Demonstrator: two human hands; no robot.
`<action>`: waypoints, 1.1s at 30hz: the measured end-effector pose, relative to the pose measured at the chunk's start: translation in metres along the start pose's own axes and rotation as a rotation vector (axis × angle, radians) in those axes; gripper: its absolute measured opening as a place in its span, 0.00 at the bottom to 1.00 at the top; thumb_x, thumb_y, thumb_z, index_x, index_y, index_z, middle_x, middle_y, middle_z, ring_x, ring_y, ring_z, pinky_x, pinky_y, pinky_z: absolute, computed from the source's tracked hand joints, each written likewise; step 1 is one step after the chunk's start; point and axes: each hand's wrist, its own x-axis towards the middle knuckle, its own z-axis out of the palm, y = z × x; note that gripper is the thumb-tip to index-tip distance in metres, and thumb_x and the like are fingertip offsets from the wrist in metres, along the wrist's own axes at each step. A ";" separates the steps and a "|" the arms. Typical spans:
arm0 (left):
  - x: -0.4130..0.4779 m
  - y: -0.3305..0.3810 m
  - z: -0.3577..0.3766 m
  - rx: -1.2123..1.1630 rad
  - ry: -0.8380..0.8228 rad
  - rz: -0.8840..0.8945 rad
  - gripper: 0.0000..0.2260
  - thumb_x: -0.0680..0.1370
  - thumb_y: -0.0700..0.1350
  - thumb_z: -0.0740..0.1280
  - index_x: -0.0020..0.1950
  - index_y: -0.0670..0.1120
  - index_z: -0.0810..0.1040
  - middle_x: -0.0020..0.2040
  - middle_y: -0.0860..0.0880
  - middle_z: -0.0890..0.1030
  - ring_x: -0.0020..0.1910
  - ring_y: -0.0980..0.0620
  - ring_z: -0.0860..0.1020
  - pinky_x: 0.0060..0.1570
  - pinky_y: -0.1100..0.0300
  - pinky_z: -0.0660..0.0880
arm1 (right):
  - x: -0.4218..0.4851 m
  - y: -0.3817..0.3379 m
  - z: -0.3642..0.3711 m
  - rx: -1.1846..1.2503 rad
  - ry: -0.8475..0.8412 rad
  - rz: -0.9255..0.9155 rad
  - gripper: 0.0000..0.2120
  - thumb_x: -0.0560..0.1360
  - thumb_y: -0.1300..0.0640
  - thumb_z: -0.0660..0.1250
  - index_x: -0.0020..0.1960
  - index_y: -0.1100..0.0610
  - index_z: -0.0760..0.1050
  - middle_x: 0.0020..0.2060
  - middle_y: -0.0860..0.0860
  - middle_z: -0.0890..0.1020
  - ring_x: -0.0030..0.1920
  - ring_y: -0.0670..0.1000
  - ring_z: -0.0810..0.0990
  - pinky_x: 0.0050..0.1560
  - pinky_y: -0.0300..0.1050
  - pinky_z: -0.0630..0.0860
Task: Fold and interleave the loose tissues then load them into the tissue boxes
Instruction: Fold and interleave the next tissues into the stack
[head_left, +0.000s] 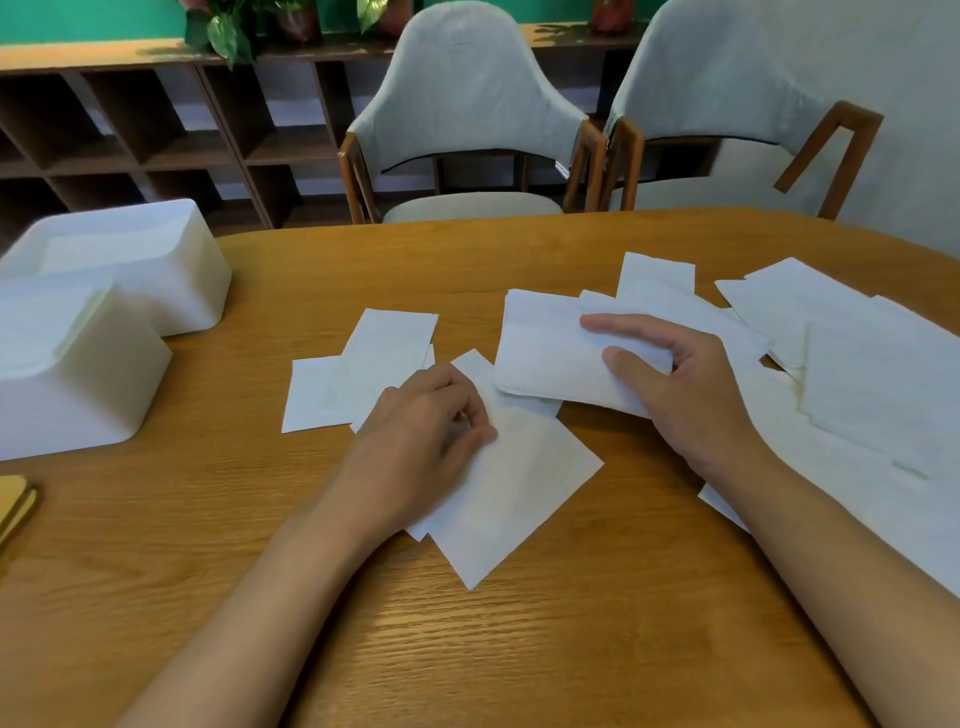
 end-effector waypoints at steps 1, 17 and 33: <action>0.000 0.000 -0.001 -0.002 0.013 0.020 0.04 0.80 0.49 0.72 0.47 0.53 0.79 0.50 0.60 0.76 0.52 0.59 0.75 0.53 0.58 0.73 | 0.000 0.000 0.000 -0.002 0.011 0.003 0.13 0.81 0.56 0.66 0.56 0.37 0.80 0.64 0.35 0.77 0.63 0.35 0.70 0.59 0.26 0.64; -0.003 0.015 -0.014 -0.038 0.130 0.245 0.03 0.80 0.46 0.72 0.47 0.49 0.81 0.44 0.58 0.78 0.45 0.58 0.77 0.45 0.73 0.68 | -0.004 -0.006 0.001 -0.005 -0.079 -0.108 0.17 0.77 0.39 0.63 0.63 0.39 0.78 0.62 0.31 0.78 0.66 0.32 0.71 0.62 0.28 0.65; 0.000 0.022 -0.021 0.129 0.267 0.410 0.03 0.83 0.40 0.68 0.50 0.42 0.80 0.48 0.51 0.78 0.47 0.55 0.74 0.49 0.71 0.69 | -0.013 -0.015 0.003 -0.093 -0.199 -0.173 0.14 0.67 0.33 0.72 0.51 0.34 0.82 0.55 0.27 0.79 0.61 0.35 0.73 0.60 0.42 0.75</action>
